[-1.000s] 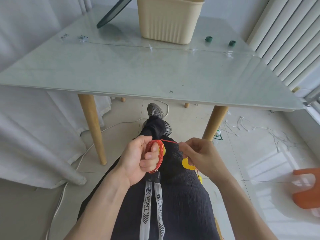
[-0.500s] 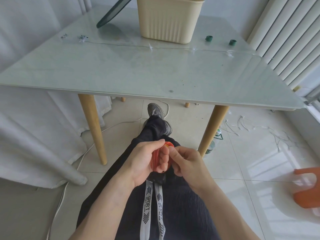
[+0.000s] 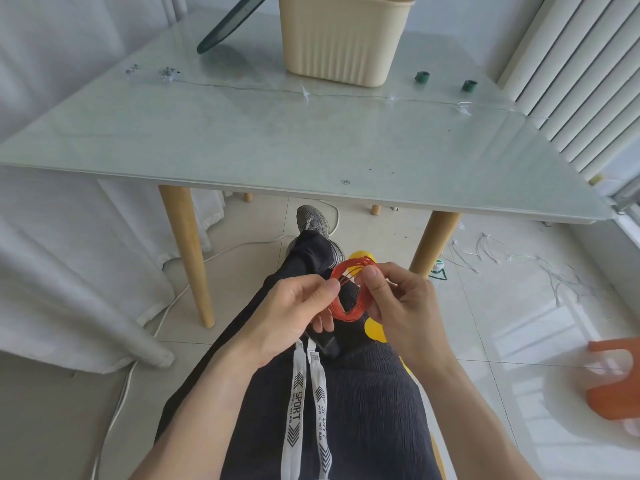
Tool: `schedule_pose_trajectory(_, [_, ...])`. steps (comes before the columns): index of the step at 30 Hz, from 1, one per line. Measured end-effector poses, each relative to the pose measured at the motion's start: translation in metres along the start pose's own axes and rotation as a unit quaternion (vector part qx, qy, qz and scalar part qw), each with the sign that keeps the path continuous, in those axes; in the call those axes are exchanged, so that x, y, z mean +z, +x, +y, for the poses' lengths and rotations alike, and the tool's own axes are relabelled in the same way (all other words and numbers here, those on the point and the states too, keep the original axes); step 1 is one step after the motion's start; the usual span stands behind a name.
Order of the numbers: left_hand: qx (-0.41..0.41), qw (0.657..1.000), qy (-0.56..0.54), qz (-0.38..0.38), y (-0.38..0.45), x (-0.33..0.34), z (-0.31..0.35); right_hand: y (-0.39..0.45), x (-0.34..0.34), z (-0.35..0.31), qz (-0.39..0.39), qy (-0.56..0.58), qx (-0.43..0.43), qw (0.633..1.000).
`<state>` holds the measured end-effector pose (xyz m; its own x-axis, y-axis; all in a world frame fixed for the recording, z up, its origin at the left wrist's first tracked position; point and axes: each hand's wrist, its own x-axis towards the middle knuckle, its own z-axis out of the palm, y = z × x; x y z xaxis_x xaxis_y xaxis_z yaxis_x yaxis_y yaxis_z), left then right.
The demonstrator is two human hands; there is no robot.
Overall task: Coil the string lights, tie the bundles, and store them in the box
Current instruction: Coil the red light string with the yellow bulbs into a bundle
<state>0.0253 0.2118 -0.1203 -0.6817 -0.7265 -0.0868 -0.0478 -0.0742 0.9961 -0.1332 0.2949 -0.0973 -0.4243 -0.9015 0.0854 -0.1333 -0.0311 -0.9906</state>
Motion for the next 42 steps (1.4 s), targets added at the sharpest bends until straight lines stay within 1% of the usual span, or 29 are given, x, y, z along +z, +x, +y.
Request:
schedule_pose_trajectory(2, [0.026, 0.998, -0.032, 0.048, 0.001, 0.002, -0.001, 0.001, -0.003, 0.001, -0.015, -0.011, 0.001, 1.0])
schedule_pose_trajectory(4, [0.032, 0.988, -0.124, 0.085, 0.001, 0.006, -0.001, 0.001, -0.004, 0.002, -0.035, -0.039, 0.005, 0.999])
schedule_pose_trajectory(5, [0.028, 0.979, -0.184, 0.089, 0.002, 0.007, 0.0, 0.0, -0.004, 0.003, -0.041, -0.055, 0.007, 0.998])
schedule_pose_trajectory(7, [0.017, 0.958, -0.276, 0.072, 0.003, 0.011, 0.004, -0.001, -0.002, 0.003, -0.045, -0.09, 0.01, 0.995])
schedule_pose_trajectory(9, [-0.001, 0.94, -0.335, 0.059, 0.002, 0.013, 0.008, -0.002, 0.0, 0.002, -0.045, -0.13, 0.003, 0.99])
schedule_pose_trajectory(12, [-0.031, 0.914, -0.401, 0.048, 0.001, 0.012, 0.012, -0.004, 0.004, 0.002, -0.032, -0.182, -0.017, 0.983])
schedule_pose_trajectory(15, [-0.046, 0.89, -0.452, 0.027, 0.0, 0.013, 0.012, -0.006, 0.006, 0.003, -0.035, -0.201, -0.021, 0.979])
schedule_pose_trajectory(18, [-0.04, 0.891, -0.453, 0.019, -0.001, 0.014, 0.013, -0.005, 0.005, 0.002, -0.041, -0.209, -0.013, 0.977])
schedule_pose_trajectory(21, [-0.042, 0.906, -0.42, 0.023, -0.001, 0.015, 0.013, -0.004, 0.006, -0.001, -0.07, -0.228, -0.013, 0.971])
schedule_pose_trajectory(23, [-0.043, 0.914, -0.404, 0.009, 0.0, 0.013, 0.014, -0.005, 0.008, -0.001, -0.085, -0.235, -0.02, 0.968])
schedule_pose_trajectory(27, [-0.069, 0.929, -0.364, -0.029, 0.003, 0.005, 0.014, -0.006, 0.008, 0.003, -0.099, -0.249, -0.026, 0.963])
schedule_pose_trajectory(29, [-0.082, 0.934, -0.345, -0.034, 0.003, 0.002, 0.015, -0.007, 0.008, 0.005, -0.111, -0.246, -0.026, 0.962])
schedule_pose_trajectory(31, [-0.09, 0.932, -0.351, -0.02, 0.002, 0.001, 0.016, -0.007, 0.008, 0.004, -0.122, -0.235, -0.025, 0.964])
schedule_pose_trajectory(33, [-0.096, 0.921, -0.377, -0.014, 0.001, -0.001, 0.015, -0.007, 0.005, 0.003, -0.145, -0.221, -0.018, 0.964])
schedule_pose_trajectory(35, [-0.094, 0.916, -0.391, -0.008, 0.0, -0.005, 0.015, -0.005, -0.003, 0.002, -0.169, -0.209, 0.018, 0.963])
schedule_pose_trajectory(37, [-0.084, 0.915, -0.394, 0.01, -0.001, -0.007, 0.017, -0.001, -0.014, 0.002, -0.18, -0.216, 0.074, 0.957])
schedule_pose_trajectory(40, [-0.053, 0.91, -0.407, 0.056, -0.001, -0.012, 0.022, 0.003, -0.032, 0.006, -0.186, -0.286, 0.129, 0.931])
schedule_pose_trajectory(42, [-0.044, 0.914, -0.397, 0.07, -0.001, -0.017, 0.024, 0.003, -0.045, 0.008, -0.2, -0.328, 0.156, 0.91])
